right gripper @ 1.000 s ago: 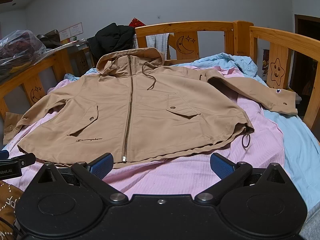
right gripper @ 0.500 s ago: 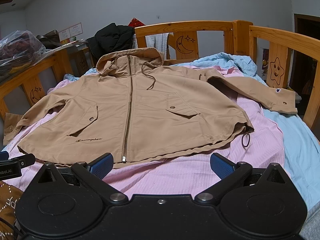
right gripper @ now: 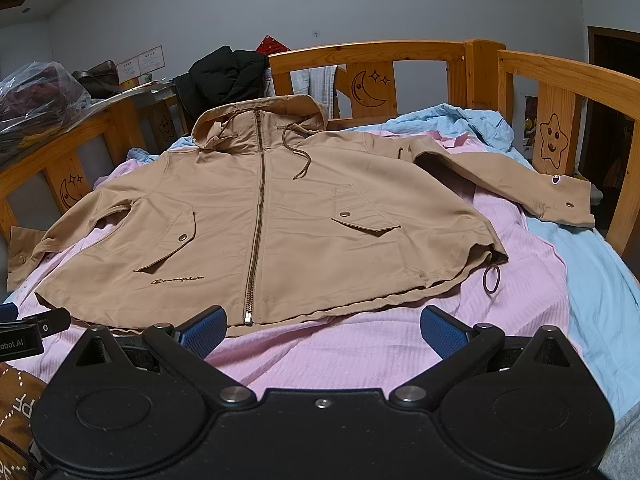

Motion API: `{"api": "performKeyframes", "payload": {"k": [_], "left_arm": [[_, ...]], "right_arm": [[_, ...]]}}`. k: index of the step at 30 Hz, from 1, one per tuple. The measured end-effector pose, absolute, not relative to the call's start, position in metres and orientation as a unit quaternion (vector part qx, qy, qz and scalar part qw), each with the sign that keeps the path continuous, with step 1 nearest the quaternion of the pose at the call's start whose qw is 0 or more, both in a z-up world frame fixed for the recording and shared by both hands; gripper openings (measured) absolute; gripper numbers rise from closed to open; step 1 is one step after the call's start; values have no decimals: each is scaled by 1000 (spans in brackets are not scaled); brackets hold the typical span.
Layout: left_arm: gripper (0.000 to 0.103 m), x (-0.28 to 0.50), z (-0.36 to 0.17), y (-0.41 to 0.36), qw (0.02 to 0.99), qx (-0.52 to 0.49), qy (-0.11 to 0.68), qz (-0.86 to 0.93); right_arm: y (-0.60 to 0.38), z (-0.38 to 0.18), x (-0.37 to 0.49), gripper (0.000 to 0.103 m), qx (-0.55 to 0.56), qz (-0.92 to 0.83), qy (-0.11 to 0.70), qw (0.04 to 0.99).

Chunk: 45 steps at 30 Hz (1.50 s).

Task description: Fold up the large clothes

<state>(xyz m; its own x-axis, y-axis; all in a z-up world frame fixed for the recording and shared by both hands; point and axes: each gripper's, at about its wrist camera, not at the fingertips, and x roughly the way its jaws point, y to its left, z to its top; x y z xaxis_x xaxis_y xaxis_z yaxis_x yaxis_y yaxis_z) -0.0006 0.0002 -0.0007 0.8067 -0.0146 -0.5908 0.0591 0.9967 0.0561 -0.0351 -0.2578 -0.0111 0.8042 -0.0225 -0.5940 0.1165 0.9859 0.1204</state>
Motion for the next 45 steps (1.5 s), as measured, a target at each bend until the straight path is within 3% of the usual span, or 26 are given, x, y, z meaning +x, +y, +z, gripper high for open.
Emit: {"api": "performKeyframes", "payload": {"k": [35, 45], "left_arm": [[103, 2, -12, 7, 946, 36, 320, -23], [103, 57, 1, -17, 921, 56, 379, -71]], "right_arm": [[-259, -12, -34, 103, 78, -36, 311, 946], [-287, -2, -38, 103, 129, -84, 263, 953]]}}
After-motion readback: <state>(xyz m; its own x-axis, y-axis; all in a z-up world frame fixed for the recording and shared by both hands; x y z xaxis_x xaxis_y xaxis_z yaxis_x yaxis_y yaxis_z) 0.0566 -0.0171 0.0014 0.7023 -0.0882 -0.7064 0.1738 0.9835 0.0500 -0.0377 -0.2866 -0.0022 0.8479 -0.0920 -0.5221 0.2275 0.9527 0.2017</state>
